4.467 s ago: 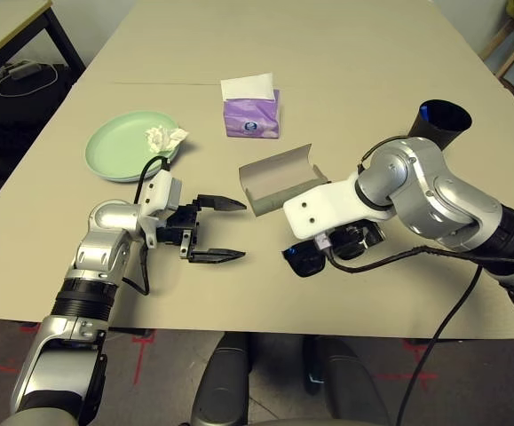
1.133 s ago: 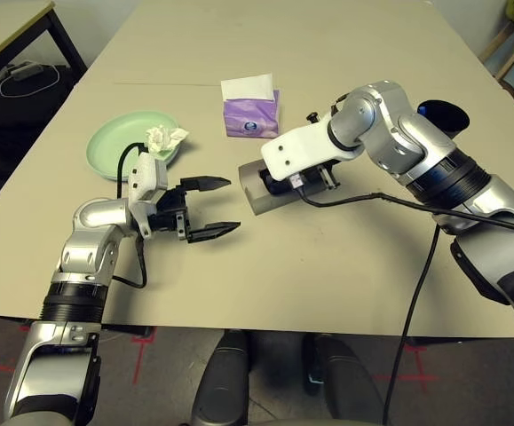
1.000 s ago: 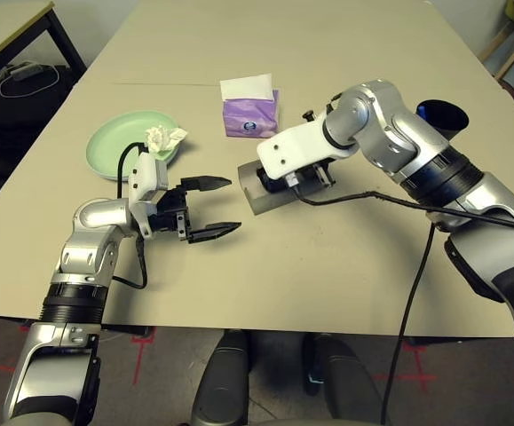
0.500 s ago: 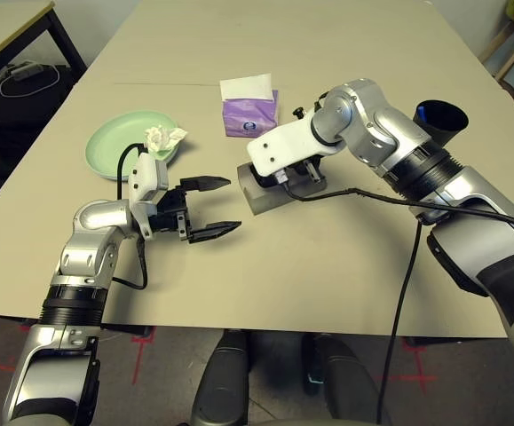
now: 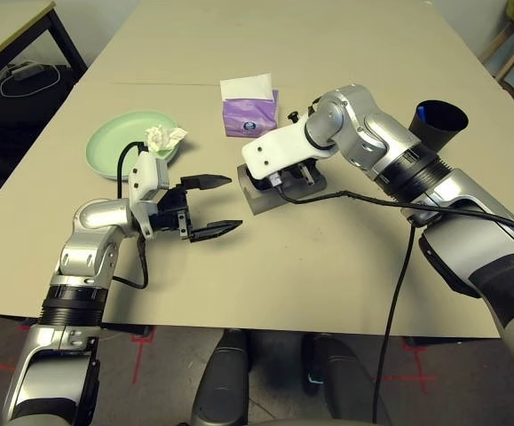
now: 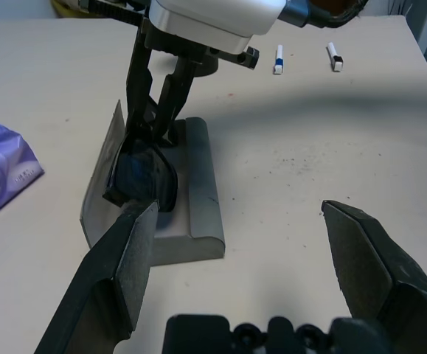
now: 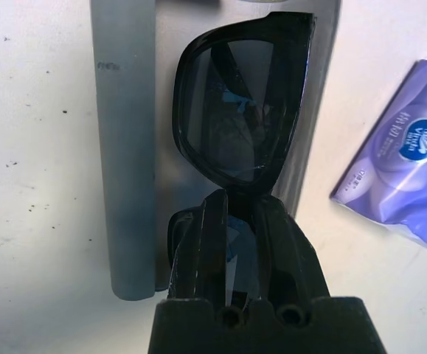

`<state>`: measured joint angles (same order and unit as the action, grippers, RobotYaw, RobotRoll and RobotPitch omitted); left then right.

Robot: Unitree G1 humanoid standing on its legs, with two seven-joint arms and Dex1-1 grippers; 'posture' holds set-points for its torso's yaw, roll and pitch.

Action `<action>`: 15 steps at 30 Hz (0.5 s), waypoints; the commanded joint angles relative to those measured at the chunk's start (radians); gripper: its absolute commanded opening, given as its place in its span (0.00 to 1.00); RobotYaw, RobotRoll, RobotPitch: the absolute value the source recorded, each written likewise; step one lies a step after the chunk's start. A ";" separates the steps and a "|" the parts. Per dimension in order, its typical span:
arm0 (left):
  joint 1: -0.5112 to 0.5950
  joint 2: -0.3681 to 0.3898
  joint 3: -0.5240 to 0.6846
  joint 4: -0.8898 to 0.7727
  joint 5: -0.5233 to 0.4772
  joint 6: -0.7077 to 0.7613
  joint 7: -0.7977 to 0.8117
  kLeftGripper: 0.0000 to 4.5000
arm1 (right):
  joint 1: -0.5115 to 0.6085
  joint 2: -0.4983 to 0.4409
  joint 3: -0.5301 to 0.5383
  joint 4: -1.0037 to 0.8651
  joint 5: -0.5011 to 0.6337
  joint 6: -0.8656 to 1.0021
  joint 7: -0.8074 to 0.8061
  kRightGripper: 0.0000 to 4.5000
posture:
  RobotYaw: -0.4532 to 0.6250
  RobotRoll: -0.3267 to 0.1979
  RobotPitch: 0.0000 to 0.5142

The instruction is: Organize and tidy the items on the table.

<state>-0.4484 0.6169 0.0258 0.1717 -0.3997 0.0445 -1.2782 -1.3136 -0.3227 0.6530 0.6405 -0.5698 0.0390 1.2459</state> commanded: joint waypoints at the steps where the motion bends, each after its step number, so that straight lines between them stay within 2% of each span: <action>1: 0.014 0.012 0.004 -0.021 -0.007 0.006 -0.001 1.00 | 0.016 0.007 -0.004 -0.005 0.011 0.015 0.028 0.09 | 0.71 0.62 0.31; 15: 0.011 0.010 0.001 -0.021 -0.004 0.006 0.000 1.00 | 0.017 0.020 -0.002 0.006 0.012 0.025 0.042 0.09 | 0.71 0.62 0.30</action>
<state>-0.4483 0.6172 0.0257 0.1673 -0.3997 0.0458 -1.2763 -1.3064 -0.3066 0.6530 0.6414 -0.5658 0.0650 1.2760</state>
